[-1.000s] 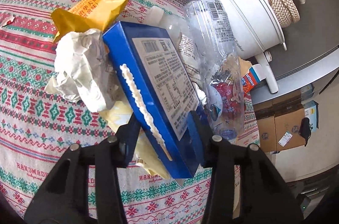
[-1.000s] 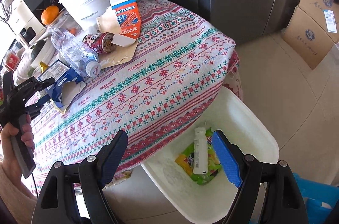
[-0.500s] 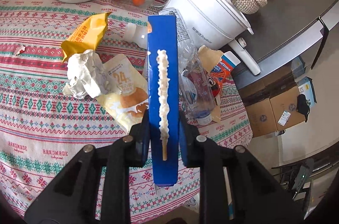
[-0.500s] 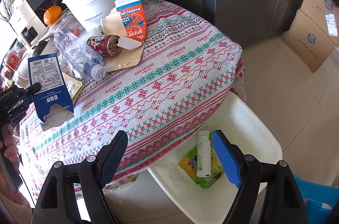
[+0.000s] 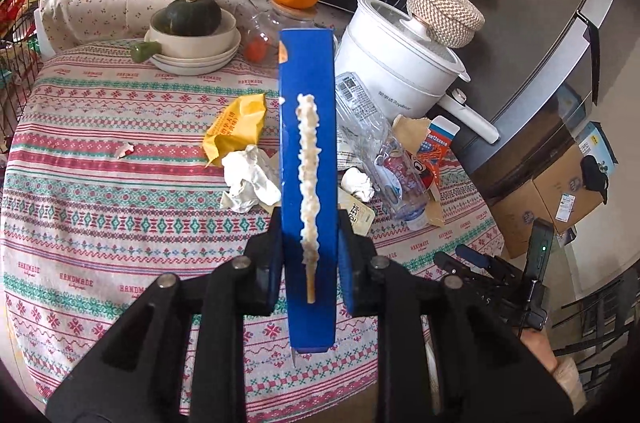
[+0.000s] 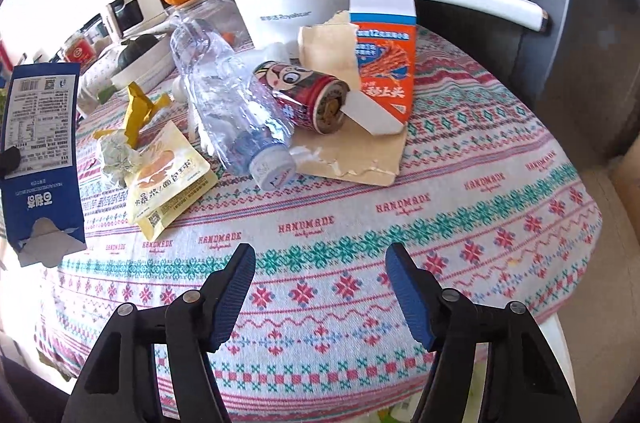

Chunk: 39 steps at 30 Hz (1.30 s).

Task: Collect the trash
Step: 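Grasp the blue box with the left tool, then grasp the clear water bottle by its cap with the right tool, then carry the blue box and water bottle to the white bin and release both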

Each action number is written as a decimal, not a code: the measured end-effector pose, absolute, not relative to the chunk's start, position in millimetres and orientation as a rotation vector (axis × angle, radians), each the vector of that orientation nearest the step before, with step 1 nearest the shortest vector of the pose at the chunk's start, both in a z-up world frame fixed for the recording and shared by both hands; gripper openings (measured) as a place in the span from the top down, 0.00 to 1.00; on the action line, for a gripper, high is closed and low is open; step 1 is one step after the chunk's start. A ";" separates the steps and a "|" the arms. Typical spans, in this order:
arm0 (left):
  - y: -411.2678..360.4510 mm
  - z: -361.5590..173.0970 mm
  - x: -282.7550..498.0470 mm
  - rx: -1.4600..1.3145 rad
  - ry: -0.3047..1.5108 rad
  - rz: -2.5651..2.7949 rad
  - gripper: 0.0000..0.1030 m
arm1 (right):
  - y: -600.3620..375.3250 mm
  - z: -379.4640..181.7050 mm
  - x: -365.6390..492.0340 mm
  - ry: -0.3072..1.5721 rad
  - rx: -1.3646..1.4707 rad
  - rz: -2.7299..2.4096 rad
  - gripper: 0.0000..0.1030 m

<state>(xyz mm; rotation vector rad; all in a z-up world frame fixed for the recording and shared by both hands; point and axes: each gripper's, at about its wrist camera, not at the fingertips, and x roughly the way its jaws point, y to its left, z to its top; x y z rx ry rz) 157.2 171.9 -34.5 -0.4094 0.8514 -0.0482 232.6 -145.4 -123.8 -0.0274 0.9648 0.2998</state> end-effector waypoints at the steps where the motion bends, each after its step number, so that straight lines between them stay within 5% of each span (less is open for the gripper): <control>1: 174.4 -36.4 157.1 -0.406 0.857 -0.043 0.76 | -140.3 -124.1 236.8 0.956 -0.034 0.324 0.35; 12: 173.4 -46.8 164.1 -0.383 0.899 -0.071 0.76 | -97.0 -137.3 275.6 0.926 -0.221 0.418 0.48; 18: 165.5 -49.5 166.8 -0.352 0.910 -0.074 0.76 | -82.4 -146.7 279.7 0.929 -0.304 0.454 0.68; 39: 130.8 -24.2 133.6 -0.225 0.818 -0.117 0.75 | -95.3 -48.3 157.0 0.798 -0.195 0.495 0.69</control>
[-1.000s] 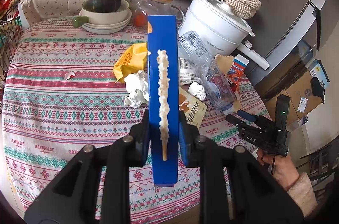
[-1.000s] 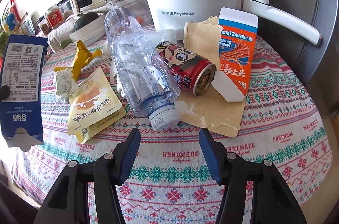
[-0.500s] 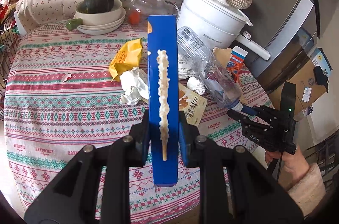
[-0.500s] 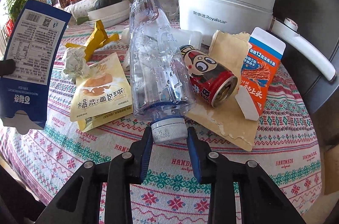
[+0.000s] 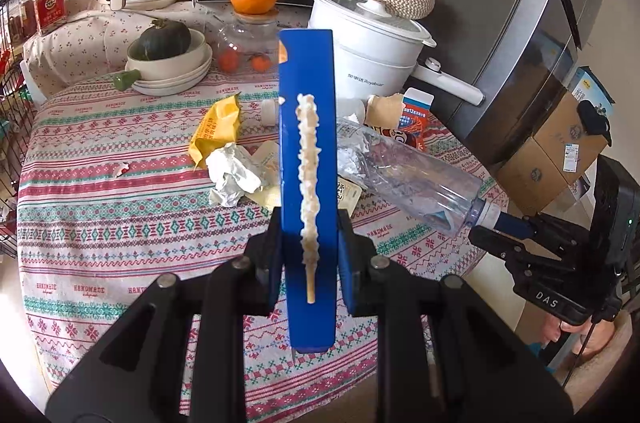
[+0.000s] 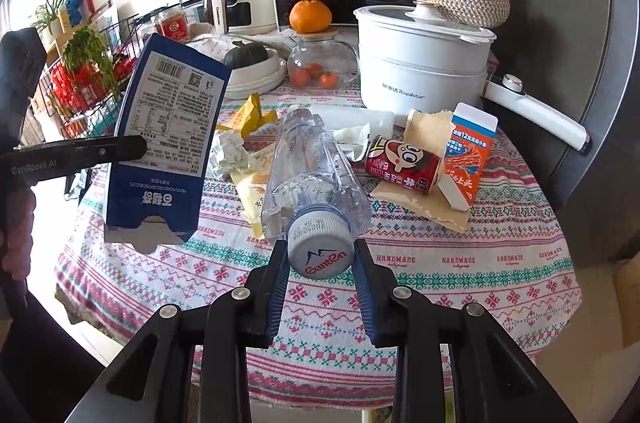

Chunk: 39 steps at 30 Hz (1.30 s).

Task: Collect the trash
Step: 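Carry the blue box and water bottle to the white bin and release both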

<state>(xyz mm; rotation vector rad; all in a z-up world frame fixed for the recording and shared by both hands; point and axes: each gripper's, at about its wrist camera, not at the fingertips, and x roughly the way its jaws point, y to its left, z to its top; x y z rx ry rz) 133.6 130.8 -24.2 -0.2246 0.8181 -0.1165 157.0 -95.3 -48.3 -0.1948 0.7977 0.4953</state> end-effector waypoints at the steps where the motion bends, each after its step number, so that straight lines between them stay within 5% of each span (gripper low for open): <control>1: 127.9 -23.0 131.6 -0.219 0.814 -0.119 0.75 | -98.9 -44.1 152.1 0.789 -0.171 0.487 0.69; 15: 91.1 -12.1 122.4 -0.165 0.771 -0.189 0.75 | -177.9 7.1 109.6 0.680 0.132 0.321 0.70; 28: 7.9 -14.3 123.2 -0.134 0.794 -0.379 0.76 | -239.6 57.5 53.6 0.582 0.114 0.194 0.70; 39: -121.0 -50.6 106.6 -0.017 0.860 -0.645 0.75 | -313.6 37.4 18.6 0.731 0.144 -0.007 0.70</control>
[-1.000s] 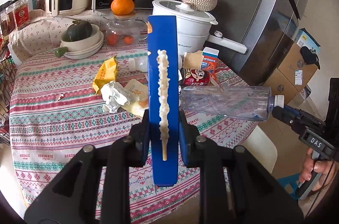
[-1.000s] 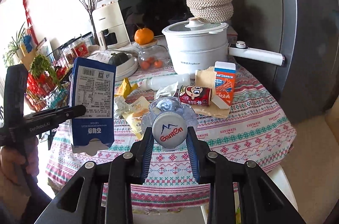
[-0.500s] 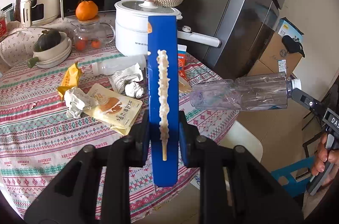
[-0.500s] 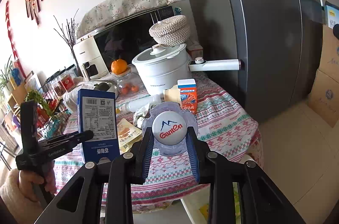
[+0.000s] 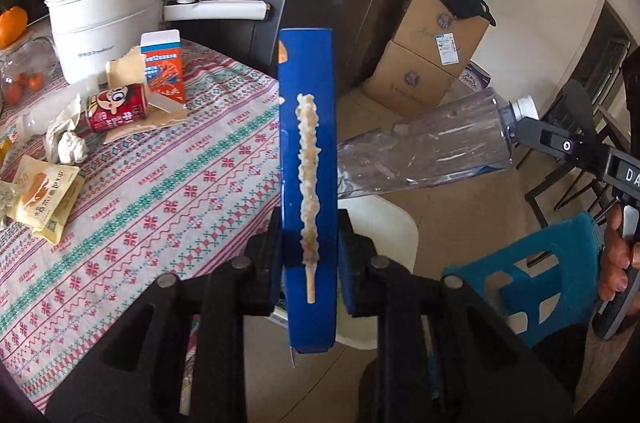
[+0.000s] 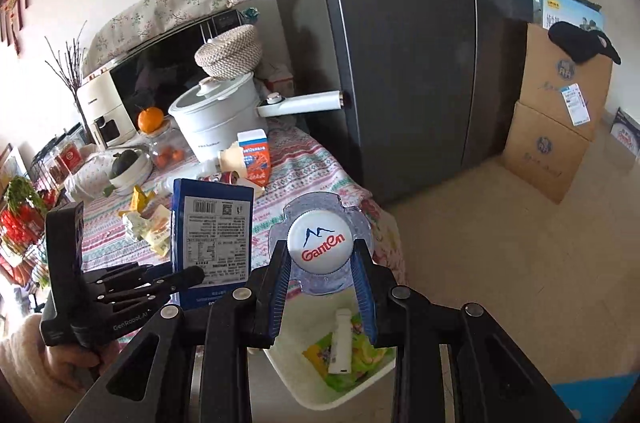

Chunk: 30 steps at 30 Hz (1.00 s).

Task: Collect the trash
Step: 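Carry the blue box and water bottle to the white bin and release both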

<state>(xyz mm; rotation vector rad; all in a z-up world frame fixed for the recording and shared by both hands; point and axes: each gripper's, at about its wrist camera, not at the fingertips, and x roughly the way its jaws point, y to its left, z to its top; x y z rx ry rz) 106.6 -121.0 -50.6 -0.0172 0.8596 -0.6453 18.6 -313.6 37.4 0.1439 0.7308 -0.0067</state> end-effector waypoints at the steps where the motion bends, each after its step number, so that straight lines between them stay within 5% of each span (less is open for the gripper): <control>1: -131.9 -56.5 104.6 0.008 0.857 -0.650 0.75 | -319.8 29.0 20.3 0.759 0.159 -0.013 0.70; 12: -172.6 -125.6 124.5 0.102 0.938 -0.597 0.75 | -359.7 -58.1 53.8 1.057 0.236 -0.075 0.69; 30: -193.2 -156.7 135.9 0.193 0.965 -0.575 0.75 | -382.6 -79.0 52.1 1.152 0.300 -0.092 0.69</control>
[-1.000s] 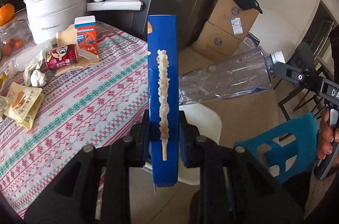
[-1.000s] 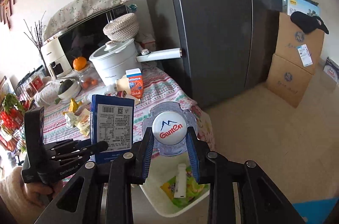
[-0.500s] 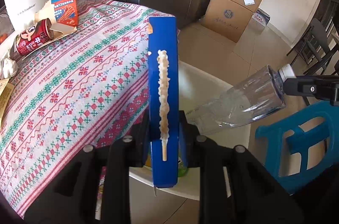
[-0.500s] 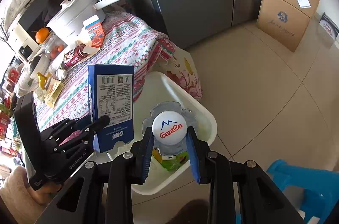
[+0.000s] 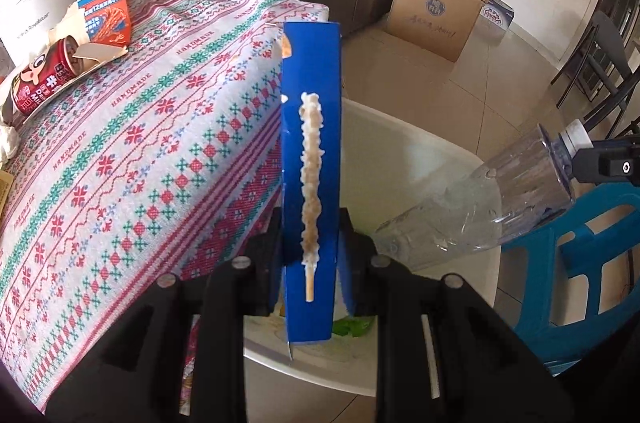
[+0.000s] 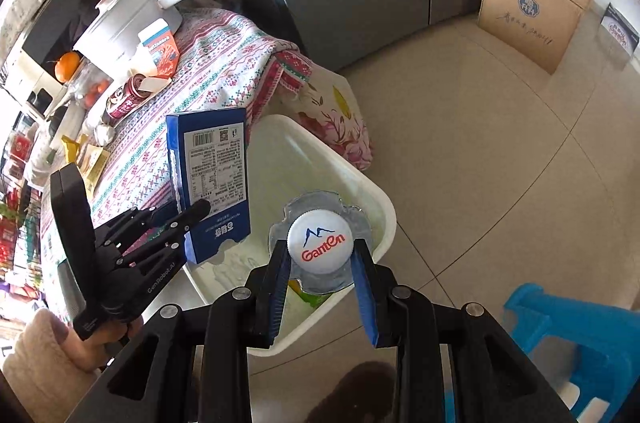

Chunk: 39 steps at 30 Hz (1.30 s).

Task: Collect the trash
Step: 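Carry the blue box and water bottle to the white bin and release both, then return both tools to the table and reach for the crumpled paper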

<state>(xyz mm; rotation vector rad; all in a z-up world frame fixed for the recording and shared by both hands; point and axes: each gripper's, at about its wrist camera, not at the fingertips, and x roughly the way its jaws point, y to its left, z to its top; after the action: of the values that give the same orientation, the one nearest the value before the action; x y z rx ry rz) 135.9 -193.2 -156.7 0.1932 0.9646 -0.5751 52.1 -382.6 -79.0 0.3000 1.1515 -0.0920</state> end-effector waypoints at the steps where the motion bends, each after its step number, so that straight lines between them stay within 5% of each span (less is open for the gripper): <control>1: -194.3 -156.6 136.3 0.200 0.962 -0.576 0.75 | -383.6 -79.7 51.9 1.156 0.303 -0.093 0.69; 4: -194.6 -155.4 139.2 0.195 0.967 -0.577 0.74 | -385.3 -80.4 51.5 1.161 0.306 -0.092 0.69; 7: -191.9 -151.6 142.8 0.176 0.993 -0.575 0.52 | -386.6 -80.8 51.7 1.172 0.314 -0.097 0.68; 8: -189.6 -148.2 143.8 0.168 0.994 -0.574 0.43 | -387.0 -79.3 52.0 1.170 0.312 -0.106 0.64; 11: -181.9 -136.1 144.8 0.144 0.994 -0.585 0.41 | -388.7 -68.0 49.4 1.123 0.310 -0.117 0.43; 15: -169.0 -118.8 142.1 0.146 0.979 -0.558 0.23 | -394.2 -53.6 44.9 1.062 0.356 -0.112 0.40; 21: -139.5 -98.9 143.6 0.124 0.990 -0.481 0.10 | -388.4 -39.7 47.4 1.004 0.346 -0.127 0.31; 33: -41.0 -60.3 162.7 0.039 0.971 -0.228 0.01 | -345.1 -19.8 68.5 0.917 0.215 -0.137 0.14; 39: 15.7 -44.5 165.7 -0.004 0.921 -0.122 0.00 | -314.1 -17.2 92.4 0.896 0.177 -0.128 0.14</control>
<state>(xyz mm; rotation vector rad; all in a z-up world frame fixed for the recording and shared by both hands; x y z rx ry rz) 165.7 15.7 -44.5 -0.0044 0.9212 -0.1215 92.4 -314.1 -17.2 0.1767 0.8957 -0.1275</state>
